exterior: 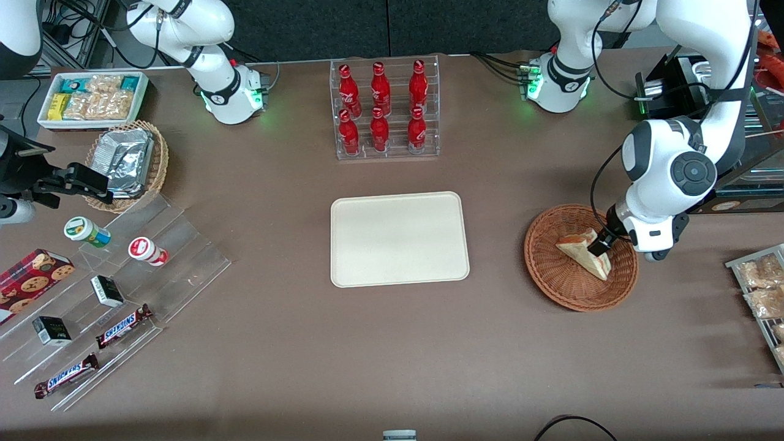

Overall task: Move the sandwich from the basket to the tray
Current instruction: 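Lower the open left gripper around the sandwich in the basket, then close the left gripper on the sandwich and lift it from the basket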

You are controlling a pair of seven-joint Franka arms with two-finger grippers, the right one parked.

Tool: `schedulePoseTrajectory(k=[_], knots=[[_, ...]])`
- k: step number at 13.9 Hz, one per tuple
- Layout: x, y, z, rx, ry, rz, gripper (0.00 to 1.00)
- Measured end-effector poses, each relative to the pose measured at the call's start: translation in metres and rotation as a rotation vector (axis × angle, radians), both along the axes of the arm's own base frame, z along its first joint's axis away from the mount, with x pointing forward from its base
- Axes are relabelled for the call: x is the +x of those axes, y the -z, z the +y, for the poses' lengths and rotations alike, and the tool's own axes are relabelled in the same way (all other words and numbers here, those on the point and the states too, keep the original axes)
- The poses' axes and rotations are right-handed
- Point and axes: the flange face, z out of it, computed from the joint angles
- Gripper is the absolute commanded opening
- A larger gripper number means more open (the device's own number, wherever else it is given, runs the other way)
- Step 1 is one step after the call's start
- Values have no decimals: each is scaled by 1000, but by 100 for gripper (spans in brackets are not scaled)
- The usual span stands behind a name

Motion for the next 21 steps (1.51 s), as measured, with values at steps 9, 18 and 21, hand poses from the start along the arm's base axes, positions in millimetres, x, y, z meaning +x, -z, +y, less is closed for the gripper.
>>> schedulePoseTrajectory(k=[9,18,21], knots=[[-3,41,-12,6,13,23,100],[-3,56,-12,10,12,32,6],[-2,46,-12,11,12,50,3]])
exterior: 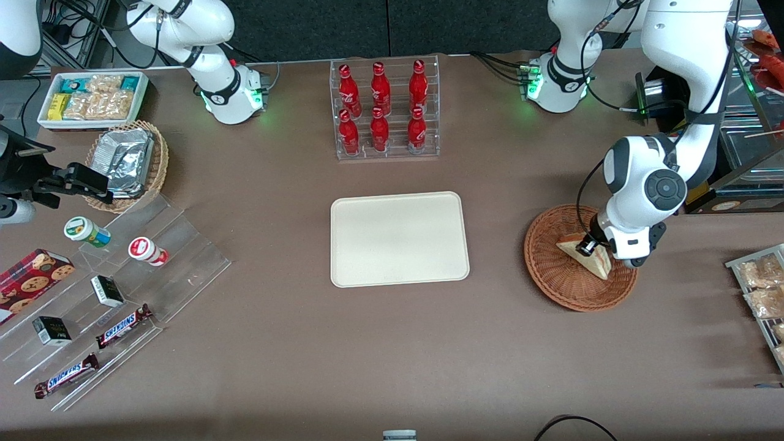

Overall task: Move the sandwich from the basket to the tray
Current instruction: 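Close the left gripper on the sandwich and lift it from the basket, then carry the sandwich with the left gripper over the white tray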

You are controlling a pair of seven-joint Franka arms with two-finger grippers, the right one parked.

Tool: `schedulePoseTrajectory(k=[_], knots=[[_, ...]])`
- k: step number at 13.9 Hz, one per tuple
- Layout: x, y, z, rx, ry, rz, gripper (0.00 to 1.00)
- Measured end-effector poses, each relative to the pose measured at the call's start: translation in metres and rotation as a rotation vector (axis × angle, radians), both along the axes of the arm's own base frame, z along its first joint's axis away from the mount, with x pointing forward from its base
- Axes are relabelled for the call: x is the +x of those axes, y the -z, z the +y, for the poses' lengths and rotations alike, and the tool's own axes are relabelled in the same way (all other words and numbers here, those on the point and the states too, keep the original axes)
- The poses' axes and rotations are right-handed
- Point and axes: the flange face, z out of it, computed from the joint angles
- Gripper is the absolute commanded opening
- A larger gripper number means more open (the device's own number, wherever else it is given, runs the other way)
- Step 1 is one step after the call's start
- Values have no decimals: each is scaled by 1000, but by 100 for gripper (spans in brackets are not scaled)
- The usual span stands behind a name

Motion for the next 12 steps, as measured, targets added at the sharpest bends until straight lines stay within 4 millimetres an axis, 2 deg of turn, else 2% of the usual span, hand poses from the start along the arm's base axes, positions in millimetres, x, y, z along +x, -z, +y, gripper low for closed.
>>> schedulePoseTrajectory(k=[1,2,4,6,7,9,11,12], knots=[[1,-12,-1,1,1,27,1],[3,-34,-2,2,1,55,0],[9,-94,-8,1,12,100,0],[14,-158,-28,0,46,121,0],[15,-183,-45,0,70,121,0],[13,-211,-92,-3,127,98,0],[3,-219,-151,-12,214,80,1],[-4,-217,-182,-17,260,83,1]])
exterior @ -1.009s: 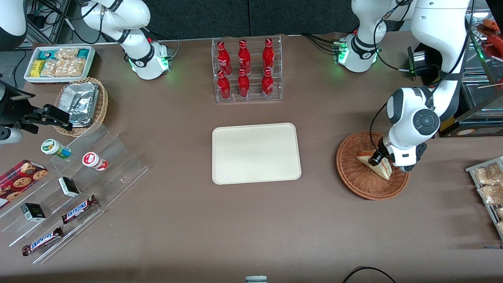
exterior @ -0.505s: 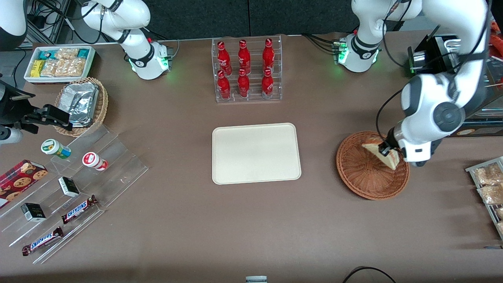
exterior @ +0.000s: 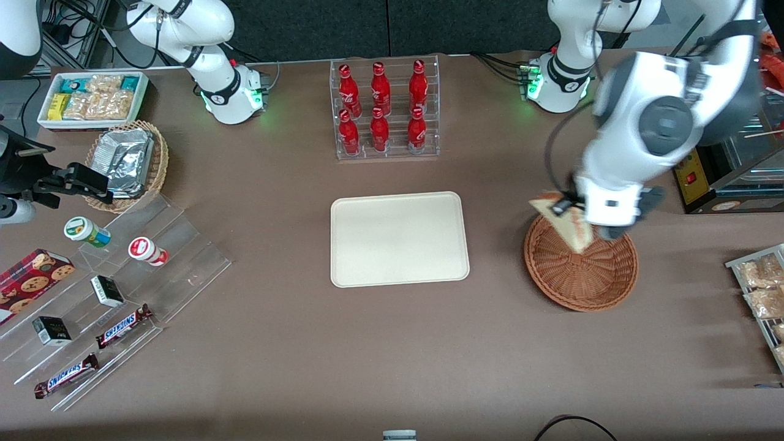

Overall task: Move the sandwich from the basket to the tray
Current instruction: 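Carry the sandwich with the left gripper over the white tray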

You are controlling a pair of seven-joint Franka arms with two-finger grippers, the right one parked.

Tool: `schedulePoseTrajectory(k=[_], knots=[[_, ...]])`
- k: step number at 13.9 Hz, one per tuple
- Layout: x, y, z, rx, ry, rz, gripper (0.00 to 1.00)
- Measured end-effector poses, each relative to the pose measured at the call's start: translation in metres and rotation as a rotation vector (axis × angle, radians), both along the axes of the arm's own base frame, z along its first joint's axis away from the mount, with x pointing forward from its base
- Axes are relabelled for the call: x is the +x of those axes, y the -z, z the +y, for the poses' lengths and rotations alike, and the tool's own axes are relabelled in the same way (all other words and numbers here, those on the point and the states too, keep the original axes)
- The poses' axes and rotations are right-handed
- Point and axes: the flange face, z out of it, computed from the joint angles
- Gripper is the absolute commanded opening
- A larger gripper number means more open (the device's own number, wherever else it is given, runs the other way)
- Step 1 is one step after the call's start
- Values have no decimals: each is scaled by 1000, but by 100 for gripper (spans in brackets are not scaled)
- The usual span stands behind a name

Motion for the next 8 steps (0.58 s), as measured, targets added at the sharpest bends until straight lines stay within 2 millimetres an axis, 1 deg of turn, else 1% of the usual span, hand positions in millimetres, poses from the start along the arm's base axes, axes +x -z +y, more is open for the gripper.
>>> schedulePoseTrajectory(k=[2,4,6,8], knots=[[-17,15,-61,-2,102,22,1],[-37,35,-120,19,194,35,1],[-58,63,-167,33,288,64,2],[-74,94,-207,42,361,70,2]])
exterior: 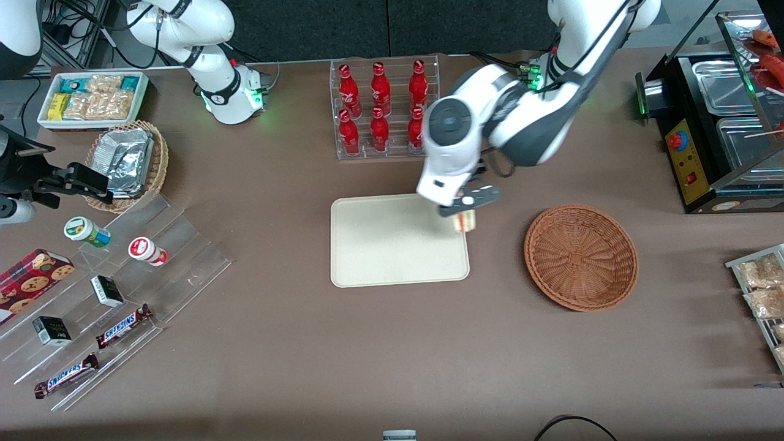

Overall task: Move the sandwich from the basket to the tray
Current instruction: 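Carry the sandwich with the left gripper over the white tray, then lower the sandwich onto the tray and open the left gripper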

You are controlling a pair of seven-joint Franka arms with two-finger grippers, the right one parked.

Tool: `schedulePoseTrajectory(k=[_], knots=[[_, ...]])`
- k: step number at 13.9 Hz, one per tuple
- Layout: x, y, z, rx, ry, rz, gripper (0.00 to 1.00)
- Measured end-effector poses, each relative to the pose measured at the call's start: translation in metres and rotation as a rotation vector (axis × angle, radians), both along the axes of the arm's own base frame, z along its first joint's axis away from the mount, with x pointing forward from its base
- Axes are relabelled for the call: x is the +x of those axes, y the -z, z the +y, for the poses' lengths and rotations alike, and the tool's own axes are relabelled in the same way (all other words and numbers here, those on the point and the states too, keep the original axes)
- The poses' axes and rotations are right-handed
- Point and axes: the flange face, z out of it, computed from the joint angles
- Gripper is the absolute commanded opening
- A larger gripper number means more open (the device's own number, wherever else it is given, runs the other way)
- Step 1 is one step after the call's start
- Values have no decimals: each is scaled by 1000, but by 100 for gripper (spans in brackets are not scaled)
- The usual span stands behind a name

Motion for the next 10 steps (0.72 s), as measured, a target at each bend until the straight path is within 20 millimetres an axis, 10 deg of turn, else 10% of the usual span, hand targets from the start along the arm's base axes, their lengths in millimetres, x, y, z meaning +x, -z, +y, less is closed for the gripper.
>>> schedulePoseTrajectory(k=[3,10], knots=[[-11,43,-46,-4,51,-15,2],[-4,100,-81,-70,102,-44,2]])
